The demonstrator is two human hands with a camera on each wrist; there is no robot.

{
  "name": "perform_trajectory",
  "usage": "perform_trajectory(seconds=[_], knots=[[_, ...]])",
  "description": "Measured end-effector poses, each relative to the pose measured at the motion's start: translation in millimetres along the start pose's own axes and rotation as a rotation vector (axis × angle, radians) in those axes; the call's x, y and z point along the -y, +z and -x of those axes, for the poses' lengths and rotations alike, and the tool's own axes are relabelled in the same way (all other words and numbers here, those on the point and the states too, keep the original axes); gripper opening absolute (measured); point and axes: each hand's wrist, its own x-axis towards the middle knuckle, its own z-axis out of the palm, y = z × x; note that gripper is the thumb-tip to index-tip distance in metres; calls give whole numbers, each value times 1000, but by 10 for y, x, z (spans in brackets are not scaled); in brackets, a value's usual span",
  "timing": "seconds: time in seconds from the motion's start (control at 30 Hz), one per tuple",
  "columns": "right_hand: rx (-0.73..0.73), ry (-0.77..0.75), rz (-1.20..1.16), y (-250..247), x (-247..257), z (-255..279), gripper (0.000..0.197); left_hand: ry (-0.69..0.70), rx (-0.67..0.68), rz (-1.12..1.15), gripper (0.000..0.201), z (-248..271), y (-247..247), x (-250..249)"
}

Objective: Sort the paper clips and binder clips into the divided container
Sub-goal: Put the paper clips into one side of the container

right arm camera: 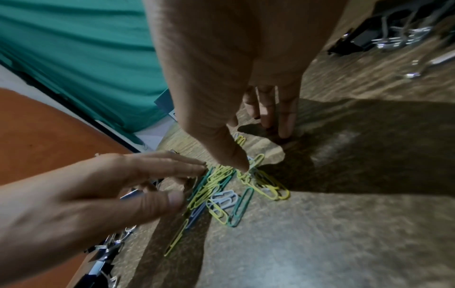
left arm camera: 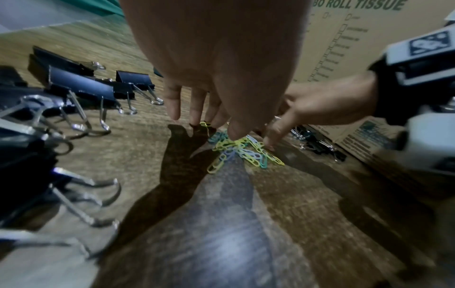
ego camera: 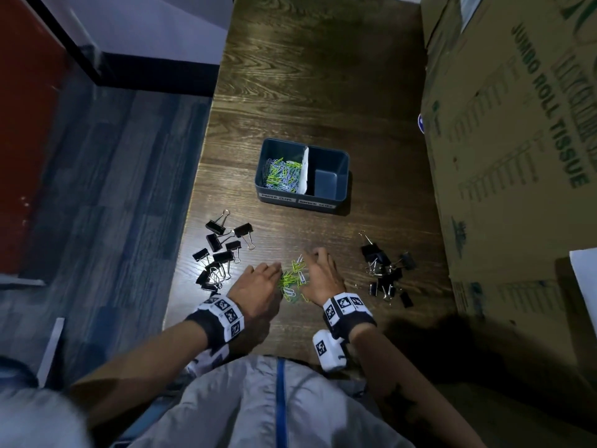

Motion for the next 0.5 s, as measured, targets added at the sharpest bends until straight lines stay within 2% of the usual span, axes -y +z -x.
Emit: perform_trajectory(seconds=[0.1, 0.2, 0.27, 0.33, 0.4, 0.5], knots=[[19, -85, 120, 4, 130, 1, 70, 62, 19, 43, 59, 83, 11, -48], [47, -175, 176, 19, 142, 74, 60, 35, -75, 130, 53, 156, -12, 28], [61, -225, 143, 51, 52, 109, 51, 10, -124, 213, 48, 218, -33, 102], [43, -212, 50, 71, -64, 144, 47, -16, -128, 308, 44, 279, -61, 138], [2, -143, -20, 116, -190, 177, 55, -48, -112, 385, 39, 314, -74, 139], [31, -90, -103, 136, -275, 223, 86, -98, -79, 436, 45, 275, -37, 136]])
